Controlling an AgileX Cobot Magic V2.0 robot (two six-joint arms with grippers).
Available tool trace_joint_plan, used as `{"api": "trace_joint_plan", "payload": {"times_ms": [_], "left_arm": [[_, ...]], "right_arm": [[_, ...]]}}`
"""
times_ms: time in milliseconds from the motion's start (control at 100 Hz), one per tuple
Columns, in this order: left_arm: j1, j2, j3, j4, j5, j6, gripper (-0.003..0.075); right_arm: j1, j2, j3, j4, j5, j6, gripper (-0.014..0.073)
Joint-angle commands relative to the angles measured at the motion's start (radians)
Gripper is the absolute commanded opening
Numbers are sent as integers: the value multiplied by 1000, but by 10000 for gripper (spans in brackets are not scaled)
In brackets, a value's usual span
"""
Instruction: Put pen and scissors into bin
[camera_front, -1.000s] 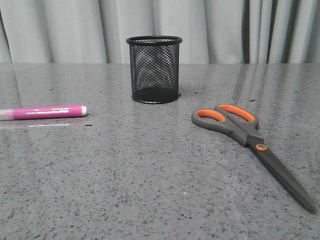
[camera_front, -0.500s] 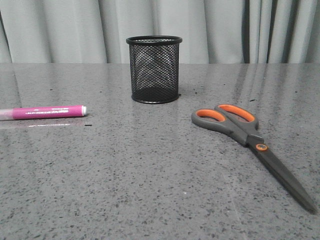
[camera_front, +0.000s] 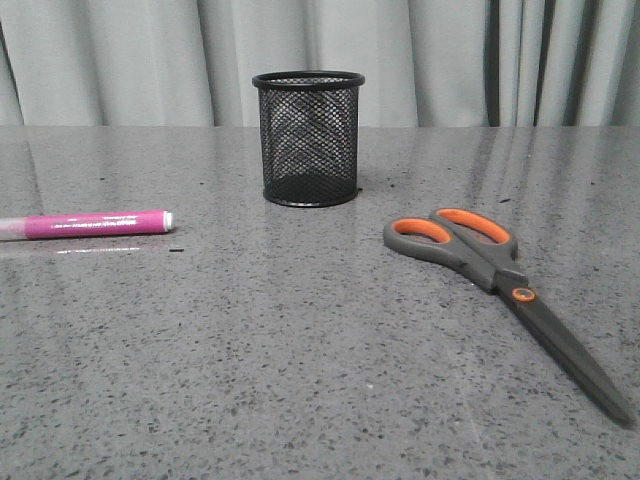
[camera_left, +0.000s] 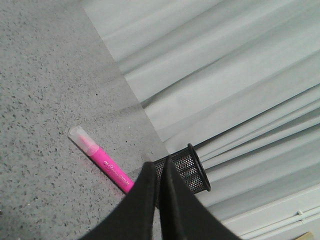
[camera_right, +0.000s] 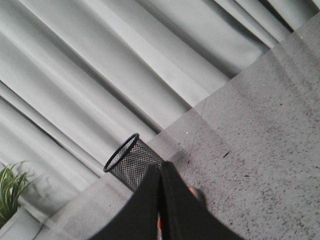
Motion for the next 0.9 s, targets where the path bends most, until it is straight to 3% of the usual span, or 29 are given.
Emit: {"api": "trace_joint_plan", "payload": {"times_ms": [0,100,250,320,530,710,890], "left_arm": [[2,-31,21,-16,-35,-4,-19],[0,-31,-21,1,-20,123,46],[0,2,-163,12,0,458,328],[0,59,-235,73,51,558,333],[0,394,-483,359,368,589,221],[0,706,-705,567,534,617,222],[-39,936,-871,629,639,839,273]], "right_arm": [[-1,-23,-65,-69,-1,-8,-61],[-1,-23,-119,-182,89,-8,31],[-1,-3,-182,-249,134,-8,352],[-1,22,-206,-249,141,-8,422],[-1,102,-255,-252,150,-21,392],[-1,123,-260,-252,161,-27,392],[-1,123,-260,-252,169,-27,392]]}}
